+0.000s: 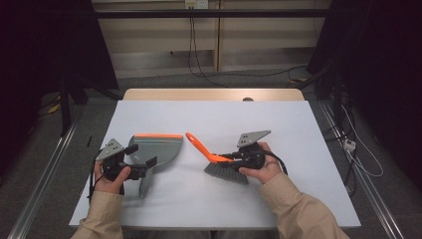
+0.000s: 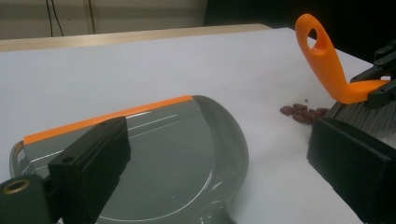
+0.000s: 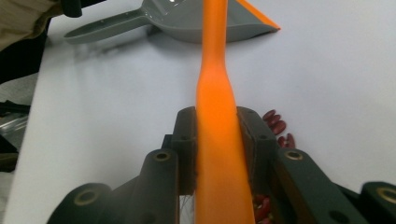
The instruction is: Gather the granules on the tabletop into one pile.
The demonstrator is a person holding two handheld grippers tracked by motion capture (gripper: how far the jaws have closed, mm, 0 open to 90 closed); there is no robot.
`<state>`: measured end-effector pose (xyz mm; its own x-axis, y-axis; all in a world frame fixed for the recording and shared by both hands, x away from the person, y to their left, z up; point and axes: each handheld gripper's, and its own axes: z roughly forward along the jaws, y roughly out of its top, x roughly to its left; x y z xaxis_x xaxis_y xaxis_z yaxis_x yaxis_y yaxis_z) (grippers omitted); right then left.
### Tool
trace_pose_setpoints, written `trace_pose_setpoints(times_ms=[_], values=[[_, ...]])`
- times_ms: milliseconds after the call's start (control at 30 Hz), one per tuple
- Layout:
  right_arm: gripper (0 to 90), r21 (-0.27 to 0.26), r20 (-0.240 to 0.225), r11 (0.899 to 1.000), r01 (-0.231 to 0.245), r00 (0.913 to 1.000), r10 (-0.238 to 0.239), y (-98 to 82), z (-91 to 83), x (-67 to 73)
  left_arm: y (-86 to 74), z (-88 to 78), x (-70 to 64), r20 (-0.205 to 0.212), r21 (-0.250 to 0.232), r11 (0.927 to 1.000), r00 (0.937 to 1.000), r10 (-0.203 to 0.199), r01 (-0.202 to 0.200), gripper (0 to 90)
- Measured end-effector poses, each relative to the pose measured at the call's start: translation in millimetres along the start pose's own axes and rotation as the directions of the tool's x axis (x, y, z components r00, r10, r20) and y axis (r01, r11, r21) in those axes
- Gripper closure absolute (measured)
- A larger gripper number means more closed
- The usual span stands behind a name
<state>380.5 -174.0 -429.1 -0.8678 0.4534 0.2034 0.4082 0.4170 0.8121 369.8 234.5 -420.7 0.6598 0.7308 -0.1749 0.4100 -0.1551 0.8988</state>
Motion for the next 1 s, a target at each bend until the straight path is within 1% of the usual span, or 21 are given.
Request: trace_pose_setpoints(times_ms=[67,100,133,300,367,400,600,633,667,733,767,833,900,933,1000], values=[[71.0,-0.008,-0.015,1.0,0.018,0.9997,-0.018,0.3,0.7,-3.5,-0.1,0.4,0.0,-0.002,0.001,1.0,1.0,-0.004,0.004,5.9],[71.0,-0.01,-0.011,1.0,0.025,0.9996,-0.025,0.4,1.3,-5.5,-0.1,0.6,0.3,-0.003,0.003,1.0,1.0,-0.001,0.001,5.9],[71.0,-0.012,-0.018,0.999,0.031,0.9994,-0.031,0.7,1.8,-7.2,-0.2,1.0,0.3,-0.004,0.004,1.0,1.0,0.0,0.0,5.9],[71.1,-0.016,-0.023,0.998,0.064,0.9976,-0.065,2.9,4.0,-11.6,-0.5,2.5,-0.6,-0.002,0.001,1.0,1.0,-0.005,0.005,5.9],[71.1,-0.019,-0.004,0.996,0.083,0.9965,-0.083,4.2,4.0,-12.5,-0.5,2.7,-0.6,-0.003,0.005,1.0,1.0,-0.003,0.003,5.9],[71.1,-0.017,-0.004,0.996,0.086,0.9963,-0.086,5.1,3.9,-13.0,-0.6,2.7,-0.5,-0.003,0.007,1.0,1.0,-0.001,0.001,5.9],[71.1,-0.029,-0.022,0.995,0.097,0.995,-0.098,8.0,1.8,-8.8,-0.7,2.4,-0.9,-0.003,0.005,1.0,1.0,-0.004,0.004,5.9],[71.1,-0.032,-0.026,0.994,0.102,0.9944,-0.103,8.4,1.1,-7.4,-0.5,2.0,-0.6,-0.004,0.009,1.0,1.0,0.002,-0.002,5.9],[71.1,-0.032,-0.028,0.993,0.111,0.9933,-0.112,8.9,0.4,-5.5,-0.6,2.0,-1.3,-0.004,0.004,1.0,1.0,-0.005,0.005,5.9],[71.1,-0.031,-0.04,0.992,0.12,0.9918,-0.121,9.2,0.2,-1.9,-0.5,1.8,-1.6,-0.002,0.001,1.0,1.0,-0.007,0.007,5.9],[71.1,-0.028,-0.046,0.992,0.126,0.9907,-0.128,9.1,0.6,-0.3,-0.4,1.4,-1.1,-0.002,0.007,1.0,1.0,0.002,-0.002,5.9],[71.1,-0.022,-0.068,0.992,0.128,0.9893,-0.129,7.3,2.6,1.0,-0.4,1.3,-1.4,-0.001,0.006,1.0,1.0,0.0,0.0,5.9],[71.1,-0.011,-0.063,0.99,0.14,0.9881,-0.141,4.4,5.5,0.7,-0.5,1.0,-1.3,-0.001,0.006,1.0,1.0,0.001,-0.001,5.9],[71.1,-0.021,-0.065,0.991,0.132,0.989,-0.133,3.6,5.5,-1.2,-0.4,0.8,-1.2,-0.002,0.005,1.0,1.0,0.001,-0.001,5.9],[71.0,-0.025,-0.045,0.991,0.131,0.9903,-0.132,2.8,5.4,-6.1,-0.3,0.7,-0.4,-0.004,0.006,1.0,1.0,0.003,-0.003,5.9]])
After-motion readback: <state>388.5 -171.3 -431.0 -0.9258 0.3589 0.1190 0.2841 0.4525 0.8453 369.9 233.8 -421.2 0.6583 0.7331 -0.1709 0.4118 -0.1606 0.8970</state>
